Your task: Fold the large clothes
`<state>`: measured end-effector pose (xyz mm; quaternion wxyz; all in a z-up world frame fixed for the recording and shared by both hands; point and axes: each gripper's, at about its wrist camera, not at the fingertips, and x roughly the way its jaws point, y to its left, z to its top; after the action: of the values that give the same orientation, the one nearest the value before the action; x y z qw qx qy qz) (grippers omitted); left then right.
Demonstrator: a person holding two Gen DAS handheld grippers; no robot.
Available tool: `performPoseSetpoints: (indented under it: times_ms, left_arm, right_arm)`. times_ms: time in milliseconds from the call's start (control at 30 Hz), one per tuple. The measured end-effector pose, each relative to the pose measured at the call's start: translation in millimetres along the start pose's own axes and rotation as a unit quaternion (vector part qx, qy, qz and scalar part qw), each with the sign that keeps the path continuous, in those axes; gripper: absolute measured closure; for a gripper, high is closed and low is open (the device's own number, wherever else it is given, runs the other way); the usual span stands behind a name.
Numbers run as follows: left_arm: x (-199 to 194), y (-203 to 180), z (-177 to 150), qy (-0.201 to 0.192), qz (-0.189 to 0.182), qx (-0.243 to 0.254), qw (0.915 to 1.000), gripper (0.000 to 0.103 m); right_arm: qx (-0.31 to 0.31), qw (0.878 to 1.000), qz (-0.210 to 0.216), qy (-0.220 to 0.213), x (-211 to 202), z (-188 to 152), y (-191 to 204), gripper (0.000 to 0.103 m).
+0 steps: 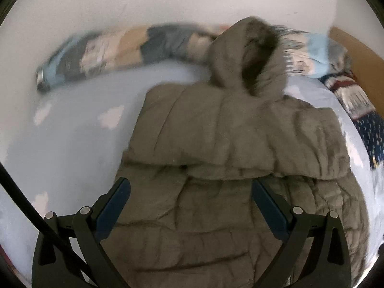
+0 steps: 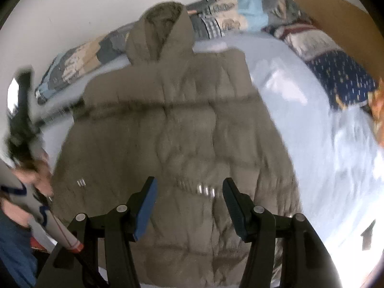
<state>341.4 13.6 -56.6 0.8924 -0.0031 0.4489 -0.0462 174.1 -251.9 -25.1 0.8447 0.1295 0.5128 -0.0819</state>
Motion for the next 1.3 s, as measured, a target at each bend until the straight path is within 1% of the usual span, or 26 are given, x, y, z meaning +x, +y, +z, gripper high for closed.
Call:
performPoseSetpoints:
  times_ms: [33, 67, 100, 200, 267, 333, 400, 533, 633, 733, 833, 933, 967, 1067, 1100, 1133, 1167, 1200, 1233, 1300]
  left_arm:
    - [1.1, 6.3, 2.5, 0.005, -0.011, -0.017, 0.9998, 0.002]
    - [-1.8, 12.1, 4.8, 0.001, -0.019, -0.032, 0.9993, 0.002]
    - [-5.6, 14.4, 6.3, -0.005, -0.021, -0.033, 0.9992, 0.002]
    - [-17.1, 16.5, 11.4, -0.027, -0.013, -0.013, 0.9995, 0.002]
    - [-22.2, 19.9, 12.3, -0.037, -0.012, -0.010, 0.9992, 0.002]
    - [-25.3, 23.6, 9.9, -0.037, -0.023, -0.011, 0.9990, 0.002]
    - [-23.9, 24.4, 5.6, -0.037, -0.024, -0.003, 0.9990, 0.002]
    - [-17.6, 26.2, 3.9, -0.040, -0.017, 0.017, 0.9989, 0.002]
    - [-9.0, 28.9, 2.9, -0.039, -0.016, 0.026, 0.9988, 0.002]
    - [1.9, 33.0, 2.3, -0.025, -0.023, 0.025, 0.9991, 0.002]
    - [9.7, 34.9, 2.3, -0.019, -0.032, 0.031, 0.9988, 0.002]
    - [15.2, 34.5, 3.8, -0.016, -0.017, 0.054, 0.9982, 0.002]
    - [16.6, 34.9, 6.1, -0.014, -0.012, 0.054, 0.9984, 0.002]
    - [19.9, 38.9, 17.3, -0.014, -0.016, 0.041, 0.9989, 0.002]
    - [21.7, 39.6, 20.5, -0.015, -0.015, 0.039, 0.9990, 0.002]
    - [24.9, 39.6, 26.3, -0.017, -0.014, 0.041, 0.9989, 0.002]
    - [27.7, 38.7, 32.3, -0.019, -0.010, 0.043, 0.9988, 0.002]
    - [33.3, 37.5, 45.3, -0.020, -0.004, 0.043, 0.9989, 0.002]
    - [37.3, 36.8, 56.7, -0.021, -0.008, 0.039, 0.9990, 0.002]
    - [47.2, 31.8, 88.6, -0.031, -0.031, 0.036, 0.9984, 0.002]
  right_arm:
    - [0.001, 1.000, 0.007, 0.000, -4.0, 17.6, 3.1, 0.042]
    - [0.003, 1.000, 0.011, -0.001, -7.1, 29.6, 5.0, 0.042]
    - [0.006, 1.000, 0.015, -0.007, -11.5, 50.6, 8.9, 0.042]
    - [-0.003, 0.999, 0.016, -0.028, -18.8, 111.2, 24.4, 0.042]
    - [-0.006, 0.999, 0.015, -0.043, -16.8, 154.3, 33.7, 0.042]
    - [-0.004, 0.999, 0.018, -0.049, -9.5, 188.7, 37.8, 0.042]
    - [0.004, 0.998, 0.016, -0.056, 3.6, 226.5, 38.4, 0.042]
    - [0.008, 0.998, -0.002, -0.065, 44.7, 294.6, 38.2, 0.042]
    - [0.021, 0.998, -0.009, -0.062, 82.4, 334.1, 30.7, 0.042]
    - [0.027, 0.998, -0.018, -0.057, 129.2, 371.3, 22.8, 0.042]
    - [0.029, 0.998, -0.026, -0.054, 174.3, 400.7, 15.4, 0.042]
    - [0.039, 0.997, -0.021, -0.057, 213.0, 425.7, 10.3, 0.042]
    - [0.043, 0.997, -0.019, -0.059, 224.9, 433.9, 9.2, 0.042]
    - [0.062, 0.996, -0.024, -0.065, 252.4, 449.7, 3.4, 0.042]
    - [0.066, 0.996, -0.028, -0.059, 265.0, 451.8, 0.9, 0.049]
    - [0.065, 0.996, -0.036, -0.041, 279.4, 450.9, -1.4, 0.070]
    - [0.061, 0.997, -0.041, -0.021, 291.4, 446.9, -3.6, 0.096]
    - [0.065, 0.997, -0.045, -0.024, 292.9, 441.2, -6.3, 0.096]
    - [0.070, 0.996, -0.037, -0.041, 288.0, 433.8, -9.5, 0.096]
    - [0.069, 0.996, -0.013, -0.059, 273.7, 421.6, -13.9, 0.096]
